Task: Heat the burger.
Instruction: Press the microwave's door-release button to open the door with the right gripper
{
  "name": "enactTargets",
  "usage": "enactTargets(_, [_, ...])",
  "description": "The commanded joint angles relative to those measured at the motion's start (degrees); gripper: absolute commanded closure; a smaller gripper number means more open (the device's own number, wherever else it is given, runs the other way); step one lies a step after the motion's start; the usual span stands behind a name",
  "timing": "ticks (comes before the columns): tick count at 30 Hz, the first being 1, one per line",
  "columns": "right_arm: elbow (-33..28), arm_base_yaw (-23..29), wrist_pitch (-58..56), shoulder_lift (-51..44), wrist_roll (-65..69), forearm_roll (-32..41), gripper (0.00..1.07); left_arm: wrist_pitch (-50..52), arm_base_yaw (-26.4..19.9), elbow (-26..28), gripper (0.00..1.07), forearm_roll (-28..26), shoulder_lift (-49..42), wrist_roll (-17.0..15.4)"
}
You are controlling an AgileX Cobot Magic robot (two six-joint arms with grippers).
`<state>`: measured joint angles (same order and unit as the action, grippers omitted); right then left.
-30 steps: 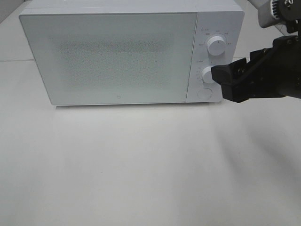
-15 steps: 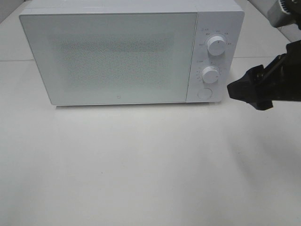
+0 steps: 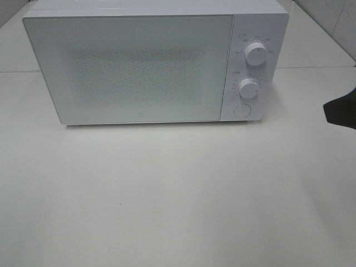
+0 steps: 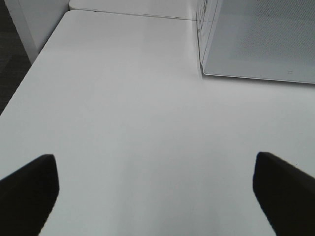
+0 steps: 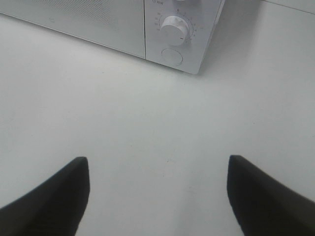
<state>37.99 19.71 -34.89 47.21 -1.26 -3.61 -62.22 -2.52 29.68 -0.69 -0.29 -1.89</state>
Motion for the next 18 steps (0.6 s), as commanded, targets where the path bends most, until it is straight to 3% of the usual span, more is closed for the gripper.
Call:
enactTargets(1, [0.6,-0.1,-4.9,-7.6,0.7,-0.3,0.31,1.0,-0.2,-0.2,0.07,0.0,-0.6,0.1])
enactTargets(10, [0.5,-5.6,-14.2,-25.4,3.2,-0.2,0.31,1.0,-0.2,-0.2,0.07,0.0,-0.6,0.1])
enactTargets(14, [0.5,-6.0,-15.1,-29.9,4.8,-0.9,0.31,1.0,-0.2,-0.2,0.07,0.0,-0.6,0.1])
enactTargets(18, [0.5,-9.6,-18.3,-34.9,5.7,-1.8,0.31,1.0,-0.2,-0.2,0.07,0.0,-0.6,0.1])
